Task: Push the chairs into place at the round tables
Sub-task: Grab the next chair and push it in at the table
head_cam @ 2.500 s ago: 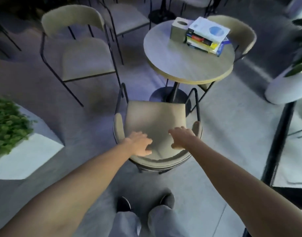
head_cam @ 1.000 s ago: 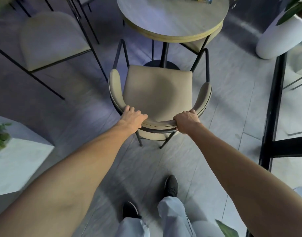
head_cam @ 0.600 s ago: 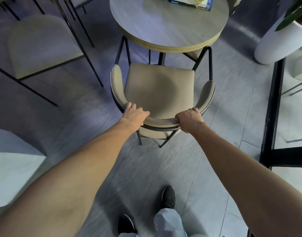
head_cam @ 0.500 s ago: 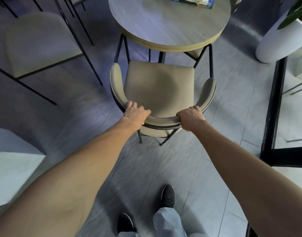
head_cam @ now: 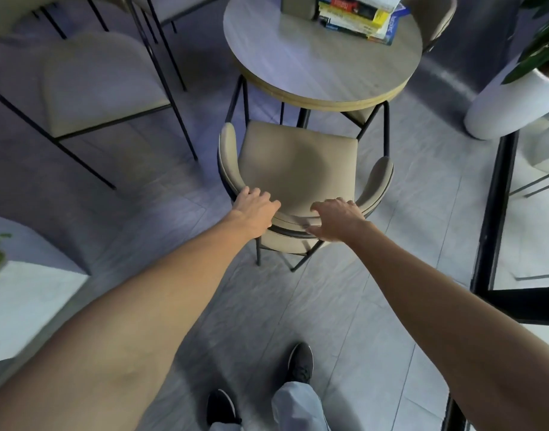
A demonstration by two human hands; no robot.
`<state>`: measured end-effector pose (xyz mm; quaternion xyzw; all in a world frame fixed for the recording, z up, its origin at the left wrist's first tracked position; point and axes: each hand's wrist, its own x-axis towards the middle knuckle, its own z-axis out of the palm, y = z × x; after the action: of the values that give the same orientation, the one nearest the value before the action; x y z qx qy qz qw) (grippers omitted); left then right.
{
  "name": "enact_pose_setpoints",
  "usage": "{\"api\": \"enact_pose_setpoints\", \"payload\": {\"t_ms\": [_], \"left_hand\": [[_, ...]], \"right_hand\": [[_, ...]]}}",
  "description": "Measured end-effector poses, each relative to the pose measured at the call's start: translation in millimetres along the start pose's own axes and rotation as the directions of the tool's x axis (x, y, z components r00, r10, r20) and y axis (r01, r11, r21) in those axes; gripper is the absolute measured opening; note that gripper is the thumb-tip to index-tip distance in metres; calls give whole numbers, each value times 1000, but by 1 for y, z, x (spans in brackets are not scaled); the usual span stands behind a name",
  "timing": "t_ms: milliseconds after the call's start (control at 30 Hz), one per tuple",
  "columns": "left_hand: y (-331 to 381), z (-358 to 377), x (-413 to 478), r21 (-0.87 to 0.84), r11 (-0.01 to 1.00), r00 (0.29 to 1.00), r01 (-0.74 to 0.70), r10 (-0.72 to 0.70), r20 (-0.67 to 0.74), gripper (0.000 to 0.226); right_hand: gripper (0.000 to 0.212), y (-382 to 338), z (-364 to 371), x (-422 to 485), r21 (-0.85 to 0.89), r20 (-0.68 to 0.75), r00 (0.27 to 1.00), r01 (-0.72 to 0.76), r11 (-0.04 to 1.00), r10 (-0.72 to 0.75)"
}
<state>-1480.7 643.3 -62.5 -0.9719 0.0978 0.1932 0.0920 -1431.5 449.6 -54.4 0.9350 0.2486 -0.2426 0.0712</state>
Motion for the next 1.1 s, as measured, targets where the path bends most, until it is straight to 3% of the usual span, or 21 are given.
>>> {"api": "enact_pose_setpoints", "payload": {"t_ms": [333,600,1100], "left_hand": [[-91,-105,-116,-60,990,959,129,-140,-248,25],[-184,-159,-175,-66,961,909,269,-276,-312,33],[-362,-221,-84,-133,897,864,421,-441,-243,36]], "right_hand": [[55,-106,-139,-56,-27,-223,975,14,1000,-19],[52,-178,-234,-69,-83,-331,938,78,993,-102],[55,-246,-385,124,-126,-344,894,259,958,-287]]}}
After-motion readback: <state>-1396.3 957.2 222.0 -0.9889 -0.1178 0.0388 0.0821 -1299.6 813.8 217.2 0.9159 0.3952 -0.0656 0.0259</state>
